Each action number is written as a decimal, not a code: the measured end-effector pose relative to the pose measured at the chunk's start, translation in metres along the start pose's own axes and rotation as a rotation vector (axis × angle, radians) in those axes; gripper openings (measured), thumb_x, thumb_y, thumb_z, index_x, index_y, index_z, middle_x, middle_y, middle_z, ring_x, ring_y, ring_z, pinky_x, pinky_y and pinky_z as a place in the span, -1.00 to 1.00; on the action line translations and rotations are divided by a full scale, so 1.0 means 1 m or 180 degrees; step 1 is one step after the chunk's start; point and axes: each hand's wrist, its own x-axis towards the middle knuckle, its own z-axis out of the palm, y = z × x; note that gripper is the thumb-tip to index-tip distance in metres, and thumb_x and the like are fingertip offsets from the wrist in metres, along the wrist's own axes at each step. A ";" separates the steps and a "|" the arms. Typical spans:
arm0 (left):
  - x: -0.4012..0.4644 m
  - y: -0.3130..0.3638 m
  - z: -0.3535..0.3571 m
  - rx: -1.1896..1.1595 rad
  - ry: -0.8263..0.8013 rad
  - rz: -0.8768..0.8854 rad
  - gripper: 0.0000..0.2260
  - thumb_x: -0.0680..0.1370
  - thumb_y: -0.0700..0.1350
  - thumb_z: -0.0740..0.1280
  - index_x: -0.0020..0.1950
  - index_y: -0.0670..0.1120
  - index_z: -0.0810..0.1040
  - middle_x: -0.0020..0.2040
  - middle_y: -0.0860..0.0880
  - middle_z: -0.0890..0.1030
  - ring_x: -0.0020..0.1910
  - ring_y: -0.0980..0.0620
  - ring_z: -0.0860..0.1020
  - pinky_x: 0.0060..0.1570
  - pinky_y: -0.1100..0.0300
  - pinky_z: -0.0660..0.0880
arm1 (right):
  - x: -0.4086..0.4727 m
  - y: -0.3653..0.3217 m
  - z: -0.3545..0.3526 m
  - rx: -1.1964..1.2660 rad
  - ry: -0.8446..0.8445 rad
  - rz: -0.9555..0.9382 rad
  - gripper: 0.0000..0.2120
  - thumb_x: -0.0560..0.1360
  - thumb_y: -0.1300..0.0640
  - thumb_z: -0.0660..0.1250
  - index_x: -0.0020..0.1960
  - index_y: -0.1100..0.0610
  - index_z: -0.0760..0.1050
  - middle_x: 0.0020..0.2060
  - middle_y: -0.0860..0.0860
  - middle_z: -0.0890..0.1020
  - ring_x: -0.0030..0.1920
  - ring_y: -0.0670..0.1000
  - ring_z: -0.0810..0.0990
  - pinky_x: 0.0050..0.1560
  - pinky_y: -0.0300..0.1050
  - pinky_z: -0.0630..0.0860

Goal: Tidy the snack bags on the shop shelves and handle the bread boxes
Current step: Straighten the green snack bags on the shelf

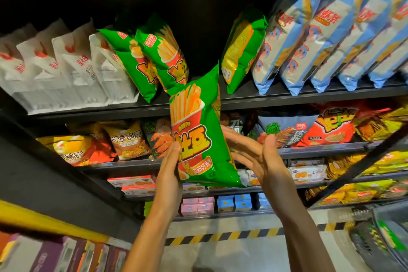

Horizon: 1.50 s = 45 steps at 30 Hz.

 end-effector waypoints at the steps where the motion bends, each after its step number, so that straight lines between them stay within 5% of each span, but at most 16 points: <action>1: 0.000 0.000 -0.002 0.0013 0.0018 0.0052 -0.19 0.41 0.28 0.46 0.58 0.01 0.37 0.47 -0.02 0.53 0.43 -0.05 0.52 0.49 -0.19 0.36 | -0.002 -0.001 -0.001 0.0025 -0.0003 0.0033 -0.33 0.54 -0.51 0.02 0.36 -0.16 0.60 0.42 -0.11 0.57 0.48 -0.02 0.48 0.46 0.09 0.37; 6: -0.001 -0.004 -0.012 0.0598 -0.0185 0.0360 -0.13 0.35 0.49 0.44 0.58 0.18 0.34 0.55 0.09 0.43 0.54 0.00 0.38 0.53 -0.24 0.26 | 0.004 -0.005 -0.004 0.0028 -0.0032 0.0328 -0.62 0.58 -0.16 0.32 0.36 -0.12 0.58 0.37 -0.08 0.61 0.30 -0.08 0.63 0.23 -0.11 0.61; 10: -0.010 0.009 -0.006 0.0878 -0.0730 0.0594 -0.13 0.38 0.43 0.46 0.61 0.21 0.25 0.56 0.24 0.36 0.55 0.15 0.32 0.53 -0.06 0.29 | -0.003 -0.007 -0.004 -0.0166 0.0262 0.0178 -0.49 0.45 0.08 0.58 0.35 -0.13 0.52 0.24 -0.22 0.67 0.23 -0.15 0.66 0.14 -0.24 0.61; 13: -0.019 0.017 -0.002 0.1104 -0.1154 0.0888 -0.24 0.57 0.01 0.45 0.65 0.14 0.08 0.50 0.35 0.39 0.48 0.26 0.39 0.32 0.22 0.49 | -0.005 -0.007 -0.009 -0.0182 0.0467 0.0127 -0.66 0.53 0.01 0.47 0.28 -0.16 0.57 0.19 -0.31 0.67 0.26 -0.28 0.59 0.19 -0.31 0.55; 15: -0.023 0.021 0.004 0.1193 -0.1333 0.1068 -0.30 0.62 -0.29 0.32 0.64 0.02 0.03 0.46 0.39 0.40 0.42 0.34 0.42 0.20 0.36 0.51 | -0.006 -0.006 -0.013 -0.0273 0.0443 0.0204 -0.68 0.54 -0.07 0.41 0.29 -0.20 0.59 0.27 -0.25 0.65 0.37 -0.18 0.54 0.38 -0.10 0.47; 21: -0.017 0.024 0.011 0.1404 -0.1275 0.1360 -0.46 0.62 -0.01 0.37 0.59 0.13 0.33 0.61 0.23 0.27 0.58 0.22 0.24 0.38 0.21 0.45 | -0.011 -0.009 -0.022 -0.0178 0.0582 0.0132 -0.48 0.52 -0.23 0.31 0.47 -0.24 0.40 0.43 -0.31 0.50 0.44 -0.25 0.45 0.53 0.05 0.37; 23: -0.018 0.027 0.011 0.1369 -0.1161 0.1174 -0.51 0.59 0.03 0.37 0.53 0.17 0.43 0.60 0.23 0.28 0.58 0.22 0.23 0.37 0.19 0.45 | -0.015 -0.016 -0.026 -0.0392 0.0687 -0.0260 -0.47 0.56 -0.18 0.30 0.51 -0.17 0.37 0.53 -0.32 0.34 0.52 -0.23 0.34 0.55 0.03 0.33; 26: -0.020 0.033 0.014 0.1111 -0.1139 0.0673 -0.54 0.58 0.07 0.39 0.49 0.22 0.48 0.53 0.17 0.42 0.56 0.02 0.35 0.47 -0.18 0.34 | -0.024 -0.023 -0.036 -0.0809 0.0132 -0.0806 -0.38 0.54 -0.18 0.40 0.51 0.06 0.40 0.62 -0.15 0.25 0.63 -0.05 0.18 0.56 -0.04 0.29; 29: -0.026 0.041 0.025 0.0718 -0.1134 0.0268 -0.60 0.59 -0.04 0.32 0.44 0.11 0.54 0.33 0.11 0.64 0.35 0.03 0.59 0.29 -0.01 0.57 | -0.027 -0.025 -0.036 -0.1118 -0.0279 -0.1050 -0.42 0.51 0.03 0.52 0.45 0.17 0.46 0.58 -0.02 0.38 0.65 0.04 0.16 0.58 -0.03 0.21; 32: -0.028 0.043 0.022 0.0667 -0.1318 -0.0055 -0.57 0.55 -0.04 0.31 0.43 0.08 0.55 0.31 0.03 0.66 0.28 0.01 0.64 0.12 0.12 0.63 | -0.026 -0.024 -0.031 -0.1127 -0.0071 -0.1153 -0.52 0.46 0.17 0.52 0.36 0.16 0.53 0.49 -0.02 0.50 0.61 0.04 0.26 0.55 0.00 0.28; 34: -0.017 0.047 0.023 0.0829 -0.1516 -0.0171 -0.34 0.39 0.16 0.52 0.46 0.06 0.51 0.35 0.03 0.63 0.26 0.07 0.64 0.04 0.17 0.63 | -0.025 -0.021 -0.031 -0.0978 0.0289 -0.1050 -0.58 0.46 0.09 0.53 0.30 0.09 0.59 0.39 -0.09 0.59 0.55 -0.01 0.38 0.49 0.04 0.39; 36: -0.013 0.051 0.023 0.0852 -0.1608 -0.0239 0.32 -0.13 0.32 0.71 0.55 -0.11 0.37 0.41 0.09 0.55 0.35 0.02 0.58 0.11 0.09 0.64 | -0.026 -0.019 -0.030 -0.0760 0.0714 -0.0765 -0.61 0.44 -0.09 0.55 0.24 -0.05 0.65 0.31 -0.14 0.65 0.43 -0.04 0.52 0.36 0.06 0.51; 37: -0.010 0.049 0.024 0.0674 -0.1520 -0.0320 0.48 -0.29 0.32 0.69 0.56 -0.17 0.33 0.43 0.10 0.51 0.44 -0.09 0.50 0.18 0.01 0.62 | -0.025 -0.018 -0.028 -0.0690 0.0934 -0.0672 -0.63 0.42 -0.15 0.52 0.19 -0.08 0.68 0.26 -0.14 0.68 0.36 -0.04 0.59 0.27 0.08 0.58; 40: -0.010 0.038 0.028 0.0183 -0.1393 -0.0596 0.04 0.07 0.26 0.71 0.47 -0.11 0.51 0.47 -0.04 0.52 0.30 -0.32 0.59 0.06 -0.10 0.67 | -0.021 -0.013 -0.023 -0.0736 0.1528 -0.0575 -0.73 0.43 -0.20 0.41 0.03 -0.09 0.71 0.03 -0.12 0.74 0.10 -0.03 0.70 0.02 0.16 0.63; 42: -0.015 0.034 0.027 0.0244 -0.1351 -0.0620 -0.32 0.37 0.26 0.57 0.35 -0.11 0.58 0.49 -0.16 0.49 0.08 -0.25 0.71 0.00 -0.01 0.68 | -0.018 -0.009 -0.021 -0.0768 0.1745 -0.0549 -0.79 0.44 -0.23 0.41 -0.07 -0.16 0.72 -0.08 -0.12 0.75 -0.07 0.02 0.71 -0.12 0.24 0.62; 45: -0.026 0.026 0.021 0.1127 -0.1646 -0.0102 -0.33 0.51 0.28 0.44 0.54 0.05 0.38 0.47 -0.18 0.51 0.26 -0.24 0.63 0.30 -0.07 0.54 | -0.017 -0.006 -0.018 -0.0589 0.1822 -0.0445 -0.80 0.50 -0.18 0.49 -0.10 -0.05 0.71 -0.18 -0.06 0.75 -0.27 0.16 0.69 -0.35 0.16 0.62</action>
